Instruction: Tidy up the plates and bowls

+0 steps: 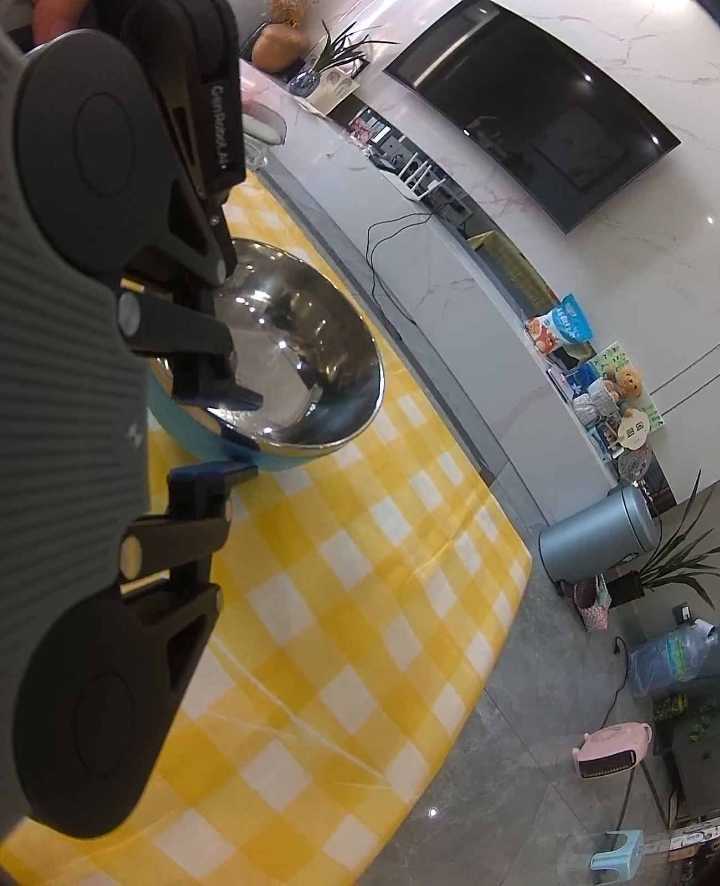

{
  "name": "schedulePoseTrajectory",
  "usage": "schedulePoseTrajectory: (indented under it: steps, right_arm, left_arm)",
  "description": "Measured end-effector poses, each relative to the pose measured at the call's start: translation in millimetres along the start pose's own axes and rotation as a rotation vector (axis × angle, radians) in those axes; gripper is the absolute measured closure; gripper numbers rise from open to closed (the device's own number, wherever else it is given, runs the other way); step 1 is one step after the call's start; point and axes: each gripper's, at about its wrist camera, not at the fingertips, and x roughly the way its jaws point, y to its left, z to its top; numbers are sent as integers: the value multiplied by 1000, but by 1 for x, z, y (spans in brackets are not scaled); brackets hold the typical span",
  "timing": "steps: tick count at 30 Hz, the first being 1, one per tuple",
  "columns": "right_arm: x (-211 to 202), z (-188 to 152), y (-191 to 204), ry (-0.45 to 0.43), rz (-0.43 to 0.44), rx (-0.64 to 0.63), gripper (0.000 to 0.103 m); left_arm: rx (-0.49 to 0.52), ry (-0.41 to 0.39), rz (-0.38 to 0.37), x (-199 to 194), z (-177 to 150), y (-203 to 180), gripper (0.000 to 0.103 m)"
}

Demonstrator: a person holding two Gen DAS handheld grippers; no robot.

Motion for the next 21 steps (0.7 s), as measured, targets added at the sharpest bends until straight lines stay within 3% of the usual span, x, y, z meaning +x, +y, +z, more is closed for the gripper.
schedulePoseTrajectory:
  steps: [9, 21]
  right_arm:
    - [-35, -2, 11, 9, 52, -14, 88]
    - [-107, -41, 44, 43, 112, -115, 89]
  left_arm:
    - [-104, -44, 16, -54, -17, 4, 91]
    - [-231, -86, 14, -136, -60, 28, 90]
